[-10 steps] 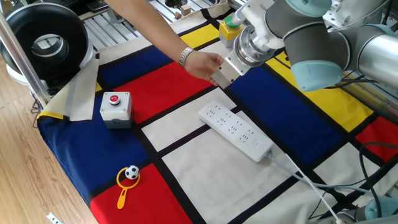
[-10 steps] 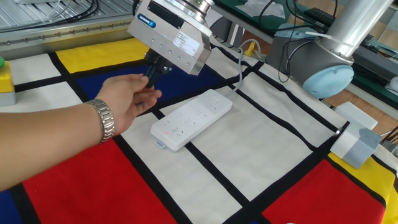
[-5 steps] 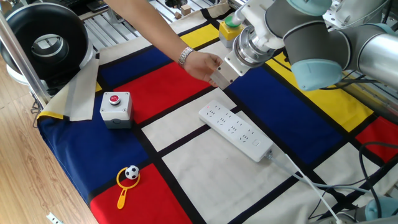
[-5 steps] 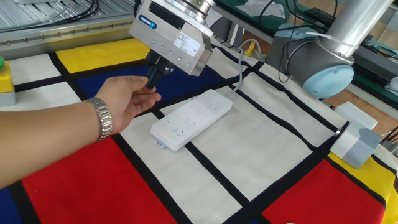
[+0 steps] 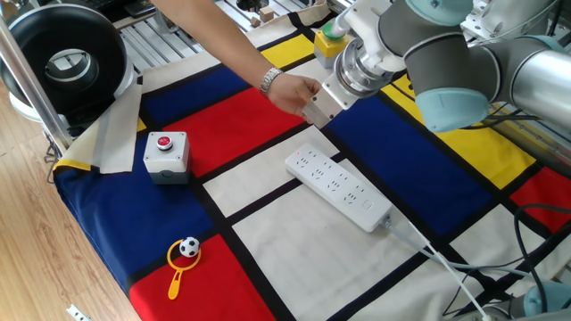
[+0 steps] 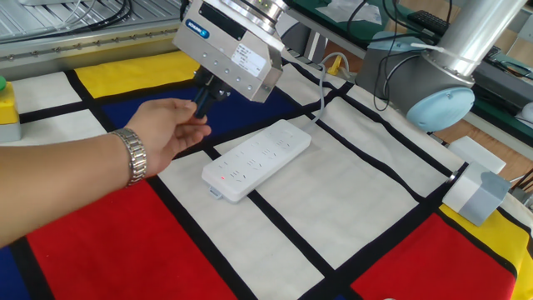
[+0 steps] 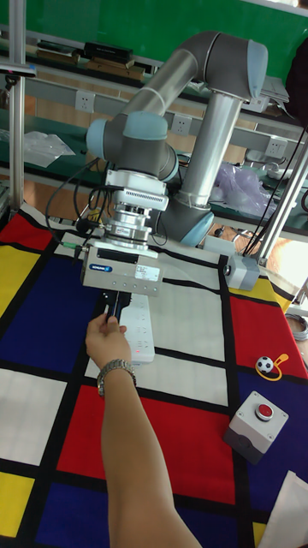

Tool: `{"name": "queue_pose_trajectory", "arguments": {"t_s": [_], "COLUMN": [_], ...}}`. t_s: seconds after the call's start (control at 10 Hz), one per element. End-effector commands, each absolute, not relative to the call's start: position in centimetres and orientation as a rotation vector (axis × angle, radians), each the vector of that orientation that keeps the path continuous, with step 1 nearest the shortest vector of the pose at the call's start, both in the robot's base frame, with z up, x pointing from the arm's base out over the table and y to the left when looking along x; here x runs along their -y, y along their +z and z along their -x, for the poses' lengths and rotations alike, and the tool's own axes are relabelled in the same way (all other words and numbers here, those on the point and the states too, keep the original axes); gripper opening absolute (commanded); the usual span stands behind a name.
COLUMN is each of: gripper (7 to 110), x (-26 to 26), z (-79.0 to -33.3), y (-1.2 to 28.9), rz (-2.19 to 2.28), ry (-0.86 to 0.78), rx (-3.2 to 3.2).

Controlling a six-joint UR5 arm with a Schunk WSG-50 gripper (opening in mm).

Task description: Turn off the power strip by pressing the button

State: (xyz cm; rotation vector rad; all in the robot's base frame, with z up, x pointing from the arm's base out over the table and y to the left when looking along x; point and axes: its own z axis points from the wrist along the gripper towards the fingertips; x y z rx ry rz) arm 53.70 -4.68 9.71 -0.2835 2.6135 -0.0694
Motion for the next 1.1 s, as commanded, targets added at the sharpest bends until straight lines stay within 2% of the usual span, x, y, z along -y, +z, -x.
{"name": "queue_pose_trajectory", "arguments": {"t_s": [0.0,0.4,0.6,0.8,1.0], "gripper": [7,7,7,7,7], "x": [4.2,3.8,4.0,4.2,1.7], "z": [-54.3,-51.1,-49.8,-46.8,-44.5], "y": [9.9,9.5,9.5,10.6,11.4], "rz": [0.297,0.188,0.239,0.311,0.434], "ry": [-0.043,0.014,-0.005,-0.057,0.077], "rx": [-2.587,-2.713,-2.752,-2.803,-2.822]}}
